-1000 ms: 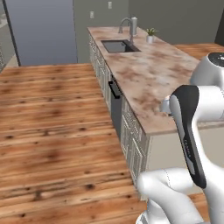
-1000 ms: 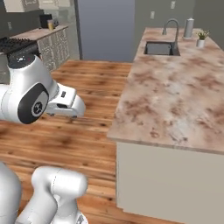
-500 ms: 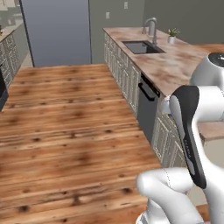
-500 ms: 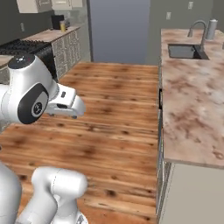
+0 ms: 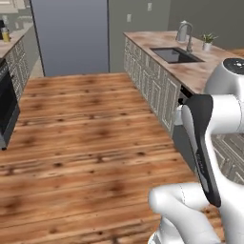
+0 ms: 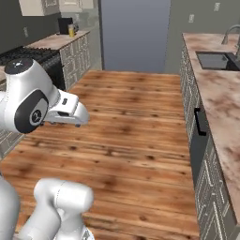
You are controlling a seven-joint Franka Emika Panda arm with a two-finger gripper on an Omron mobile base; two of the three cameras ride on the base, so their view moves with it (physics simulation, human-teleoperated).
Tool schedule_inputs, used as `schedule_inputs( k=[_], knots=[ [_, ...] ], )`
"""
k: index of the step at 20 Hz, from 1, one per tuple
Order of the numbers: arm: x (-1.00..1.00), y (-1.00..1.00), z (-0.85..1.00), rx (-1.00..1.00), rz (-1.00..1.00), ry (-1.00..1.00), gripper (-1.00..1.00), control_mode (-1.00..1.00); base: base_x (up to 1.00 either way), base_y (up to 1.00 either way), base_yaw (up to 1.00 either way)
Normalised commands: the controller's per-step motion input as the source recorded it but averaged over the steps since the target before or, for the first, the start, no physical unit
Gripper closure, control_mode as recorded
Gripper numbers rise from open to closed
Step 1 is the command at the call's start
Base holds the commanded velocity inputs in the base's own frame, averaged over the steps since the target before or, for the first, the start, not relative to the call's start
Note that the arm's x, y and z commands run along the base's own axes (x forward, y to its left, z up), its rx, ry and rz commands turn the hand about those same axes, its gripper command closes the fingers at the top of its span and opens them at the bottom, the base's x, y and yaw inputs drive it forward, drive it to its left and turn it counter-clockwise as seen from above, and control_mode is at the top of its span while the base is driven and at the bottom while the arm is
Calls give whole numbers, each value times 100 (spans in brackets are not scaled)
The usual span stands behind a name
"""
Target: There is a tray on the dining counter. Grab the cup, mug, and pitcher and place them on the tray. The pitcher may be placed next to the tray if it cannot fit the tray.
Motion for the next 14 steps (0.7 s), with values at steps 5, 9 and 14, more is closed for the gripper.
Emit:
schedule_inputs(
  k=[5,9,14],
  knots=[
    [0,0,0,0,0,0,-100,100,100,0,-1],
    [0,0,0,0,0,0,-100,100,100,7,0],
    [0,0,0,0,0,0,-100,100,100,18,0]
  ],
)
